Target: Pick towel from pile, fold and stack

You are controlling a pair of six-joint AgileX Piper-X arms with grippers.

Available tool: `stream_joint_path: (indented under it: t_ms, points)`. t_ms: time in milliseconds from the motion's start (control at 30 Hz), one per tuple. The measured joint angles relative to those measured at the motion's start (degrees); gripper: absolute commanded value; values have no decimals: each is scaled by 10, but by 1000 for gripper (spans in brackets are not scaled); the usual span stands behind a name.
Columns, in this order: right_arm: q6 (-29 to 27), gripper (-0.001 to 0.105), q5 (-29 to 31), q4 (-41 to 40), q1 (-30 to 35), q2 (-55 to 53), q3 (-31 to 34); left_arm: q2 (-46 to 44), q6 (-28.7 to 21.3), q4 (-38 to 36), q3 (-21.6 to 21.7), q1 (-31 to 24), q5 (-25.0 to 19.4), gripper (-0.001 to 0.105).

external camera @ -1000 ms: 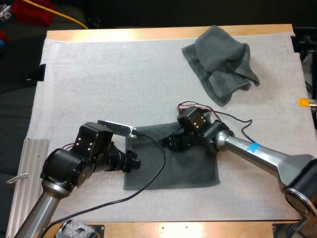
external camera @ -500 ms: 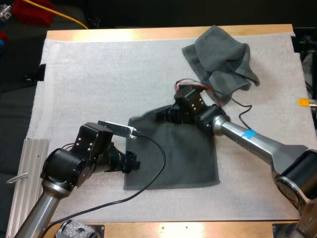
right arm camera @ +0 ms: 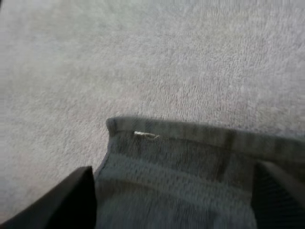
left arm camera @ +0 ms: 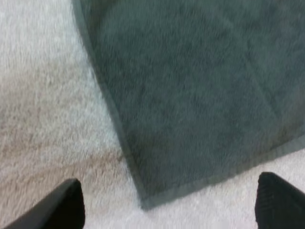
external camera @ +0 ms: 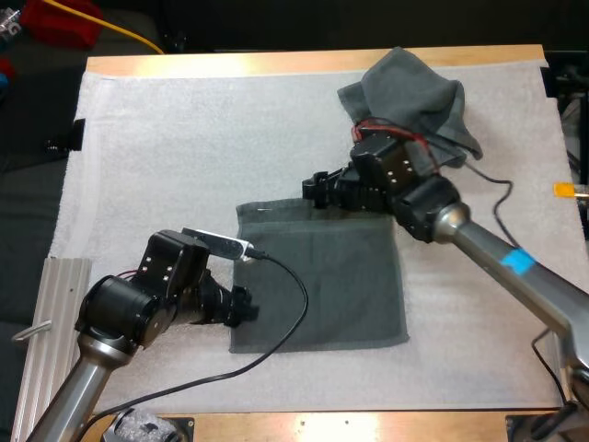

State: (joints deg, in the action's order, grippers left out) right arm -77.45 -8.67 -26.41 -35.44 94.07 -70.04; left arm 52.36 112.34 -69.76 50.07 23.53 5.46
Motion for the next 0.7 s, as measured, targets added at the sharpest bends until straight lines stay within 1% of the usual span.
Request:
stream_joint_path:
  t_ms: [233, 400, 567, 700]
  points:
    - [-15, 67, 25, -132, -1, -76, 0, -45, 0, -12, 0, 0, 4, 69]
    - [-16, 67, 34, -222, -1, -124, 0, -84, 0, -39, 0, 0, 4, 69]
    - [-17, 67, 41, -288, -1, -176, 0, -105, 0, -66, 0, 0, 4, 69]
    - [-17, 67, 58, -339, -1, -218, 0, -115, 0, -68, 0, 0, 8, 69]
